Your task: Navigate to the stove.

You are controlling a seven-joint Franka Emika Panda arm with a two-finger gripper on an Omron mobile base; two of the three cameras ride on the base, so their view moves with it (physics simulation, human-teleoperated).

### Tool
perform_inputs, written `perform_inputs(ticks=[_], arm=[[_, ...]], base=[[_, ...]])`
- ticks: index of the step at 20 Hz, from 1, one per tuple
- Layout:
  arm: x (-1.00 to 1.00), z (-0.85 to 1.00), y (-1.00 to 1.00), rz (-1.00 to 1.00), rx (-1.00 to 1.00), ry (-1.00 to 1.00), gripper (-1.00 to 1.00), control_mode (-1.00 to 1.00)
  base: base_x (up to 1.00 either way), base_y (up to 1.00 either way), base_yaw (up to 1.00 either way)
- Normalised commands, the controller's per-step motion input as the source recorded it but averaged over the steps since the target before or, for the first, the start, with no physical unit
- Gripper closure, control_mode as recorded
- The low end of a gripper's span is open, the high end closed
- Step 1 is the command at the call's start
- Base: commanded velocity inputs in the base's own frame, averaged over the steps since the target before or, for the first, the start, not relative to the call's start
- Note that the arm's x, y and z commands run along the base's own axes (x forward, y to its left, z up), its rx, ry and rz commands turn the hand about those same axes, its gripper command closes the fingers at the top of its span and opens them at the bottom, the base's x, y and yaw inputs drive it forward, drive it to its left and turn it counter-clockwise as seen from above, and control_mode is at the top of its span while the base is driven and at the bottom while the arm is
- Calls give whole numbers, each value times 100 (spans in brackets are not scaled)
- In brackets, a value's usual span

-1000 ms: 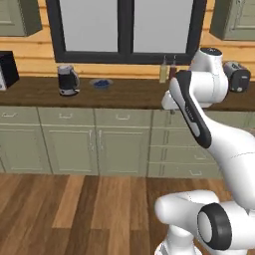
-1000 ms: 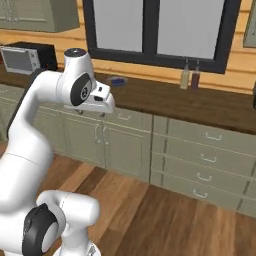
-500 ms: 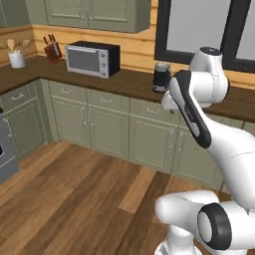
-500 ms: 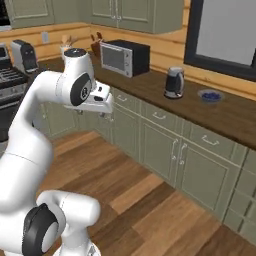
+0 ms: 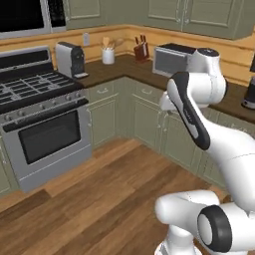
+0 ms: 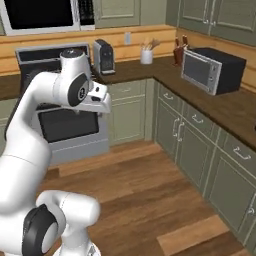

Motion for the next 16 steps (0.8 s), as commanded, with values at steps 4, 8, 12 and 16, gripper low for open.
perform_inputs(ticks=[4,8,12,16], arm=[[0,0,0,0,0,0,-100,100],[0,0,0,0,0,0,-100,100],[0,0,0,0,0,0,-100,100],[0,0,0,0,0,0,-100,100]], base=[[100,0,47],[100,0,43],[100,0,40],[100,-24,43]])
